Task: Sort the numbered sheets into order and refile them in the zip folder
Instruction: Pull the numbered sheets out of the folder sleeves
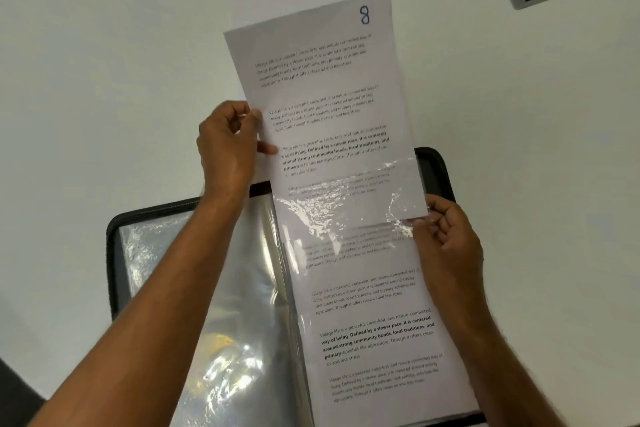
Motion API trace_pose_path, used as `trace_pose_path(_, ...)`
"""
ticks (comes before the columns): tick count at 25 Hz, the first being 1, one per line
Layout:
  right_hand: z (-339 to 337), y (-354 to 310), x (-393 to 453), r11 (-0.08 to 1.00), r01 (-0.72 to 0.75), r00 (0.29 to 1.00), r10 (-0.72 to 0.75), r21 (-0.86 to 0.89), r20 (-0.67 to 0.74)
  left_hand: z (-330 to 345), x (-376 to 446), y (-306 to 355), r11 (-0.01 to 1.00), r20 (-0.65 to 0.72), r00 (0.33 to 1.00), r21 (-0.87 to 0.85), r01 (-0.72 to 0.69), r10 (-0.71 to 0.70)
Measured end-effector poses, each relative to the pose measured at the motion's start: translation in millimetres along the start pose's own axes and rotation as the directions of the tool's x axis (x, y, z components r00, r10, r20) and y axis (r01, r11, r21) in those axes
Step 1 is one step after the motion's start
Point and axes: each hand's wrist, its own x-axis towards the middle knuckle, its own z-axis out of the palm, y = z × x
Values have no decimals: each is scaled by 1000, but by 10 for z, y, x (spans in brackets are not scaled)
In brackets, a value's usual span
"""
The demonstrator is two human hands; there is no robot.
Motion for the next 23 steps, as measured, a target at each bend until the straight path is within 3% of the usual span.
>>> trace_pose_path(10, -12, 20, 42, 1000, -22, 1000, 22, 2, 20, 228, 750, 219, 999, -91, 996, -32, -1, -1)
trace_pose_path(18, 25, 0, 48, 999, -12, 1000, 13, -45, 2, 234, 697, 92, 988, -70, 998, -155, -10, -1)
trace_pose_path(21, 39, -10, 55, 997, -17, 1000, 17, -69, -3, 147, 545, 31, 987, -15, 998, -145, -62, 61)
trace_pose_path(23, 44, -31, 45, 997, -13, 1000, 13, -78, -7, 62, 322, -37, 986, 33, 985, -20, -167, 167)
